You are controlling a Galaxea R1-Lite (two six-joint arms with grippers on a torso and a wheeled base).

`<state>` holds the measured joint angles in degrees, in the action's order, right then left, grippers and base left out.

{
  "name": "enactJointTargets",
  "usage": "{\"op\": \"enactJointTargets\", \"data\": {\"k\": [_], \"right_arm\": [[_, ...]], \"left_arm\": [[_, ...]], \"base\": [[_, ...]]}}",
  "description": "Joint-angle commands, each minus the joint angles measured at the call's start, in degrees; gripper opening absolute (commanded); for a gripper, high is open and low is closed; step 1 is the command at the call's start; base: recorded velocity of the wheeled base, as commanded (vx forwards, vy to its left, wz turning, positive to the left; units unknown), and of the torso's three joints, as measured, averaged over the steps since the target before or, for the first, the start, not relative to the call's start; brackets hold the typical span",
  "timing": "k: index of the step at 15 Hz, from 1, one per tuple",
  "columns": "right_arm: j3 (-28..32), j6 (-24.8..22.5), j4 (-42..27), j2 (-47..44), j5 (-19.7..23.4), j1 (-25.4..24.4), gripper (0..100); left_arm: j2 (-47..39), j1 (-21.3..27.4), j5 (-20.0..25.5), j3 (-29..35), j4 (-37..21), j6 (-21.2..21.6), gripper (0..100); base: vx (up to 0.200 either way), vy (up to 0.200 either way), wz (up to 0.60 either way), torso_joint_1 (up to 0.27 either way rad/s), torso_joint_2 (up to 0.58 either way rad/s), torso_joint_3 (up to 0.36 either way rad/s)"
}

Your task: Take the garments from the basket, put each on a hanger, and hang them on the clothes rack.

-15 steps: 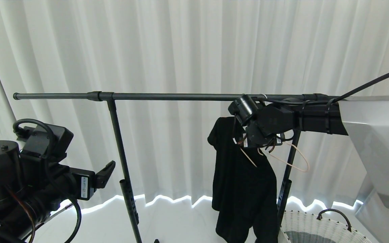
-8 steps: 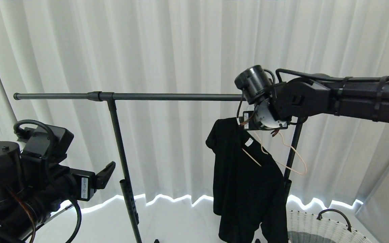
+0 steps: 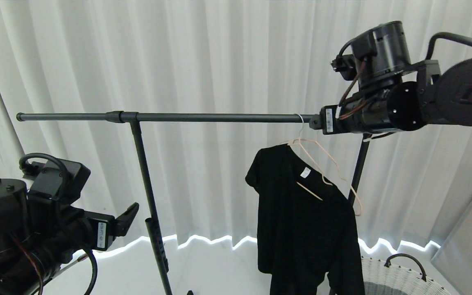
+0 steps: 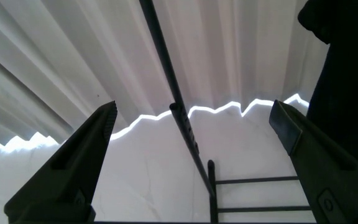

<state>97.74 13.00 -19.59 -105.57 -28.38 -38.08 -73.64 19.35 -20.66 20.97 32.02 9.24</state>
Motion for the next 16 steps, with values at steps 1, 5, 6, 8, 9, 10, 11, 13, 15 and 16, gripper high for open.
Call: {"op": "enactJointTargets", "data": {"k": [1,5,6,8,9,10,11,13,15,16], "right_arm": [[-22.16,-11.85,14.05,15.13,7.55,5.74,100],[-35.25,-17.39,14.84,26.21,6.49,11.19,100],[-37.71,-17.74,12.30,29.37,5.70,12.60,100],[-42.37,-17.83,11.15,34.20,5.62,14.79,100],[-44.04,-18.18,11.06,35.96,5.53,15.85,100],[-46.33,-18.80,10.98,37.72,5.44,17.34,100],[-48.09,-19.67,11.06,39.04,5.44,18.66,100],[-51.87,-20.29,11.06,41.76,5.35,20.24,100],[-54.41,-20.20,11.15,43.96,5.35,20.86,100],[-55.64,-20.29,11.15,45.10,5.26,21.21,100]], "left_arm": [[0.17,-0.01,0.01,-0.31,0.06,-0.01,100],[0.17,-0.10,0.01,-0.23,0.06,0.16,100],[0.17,-0.27,0.01,-0.23,0.06,0.16,100],[0.17,-0.36,-0.08,-0.14,0.06,0.08,100],[0.17,-0.36,0.01,-0.14,0.06,0.08,100],[0.17,-0.36,0.01,-0.14,0.06,0.16,100],[0.17,-0.36,0.01,-0.14,0.06,0.16,100],[0.25,-0.36,-0.08,-0.23,0.06,0.16,100],[0.61,-0.45,-0.17,-0.23,0.06,0.16,100],[0.78,-0.63,-0.25,-0.31,0.06,0.16,100]], "base": [[0.000,0.000,0.00,0.000,0.00,0.000],[0.000,0.000,0.00,0.000,0.00,0.000],[-0.200,0.000,0.00,0.002,0.00,0.002],[-0.200,0.000,0.00,0.002,0.00,0.002],[-0.200,0.000,0.00,0.017,0.01,-0.007],[-0.200,0.000,0.00,-0.002,0.00,-0.002],[-0.200,0.000,0.00,-0.012,0.00,0.012],[-0.200,0.000,0.00,-0.005,-0.01,0.000],[-0.100,0.000,0.00,0.001,0.00,0.001],[0.000,0.000,0.00,0.000,0.00,0.000]]}}
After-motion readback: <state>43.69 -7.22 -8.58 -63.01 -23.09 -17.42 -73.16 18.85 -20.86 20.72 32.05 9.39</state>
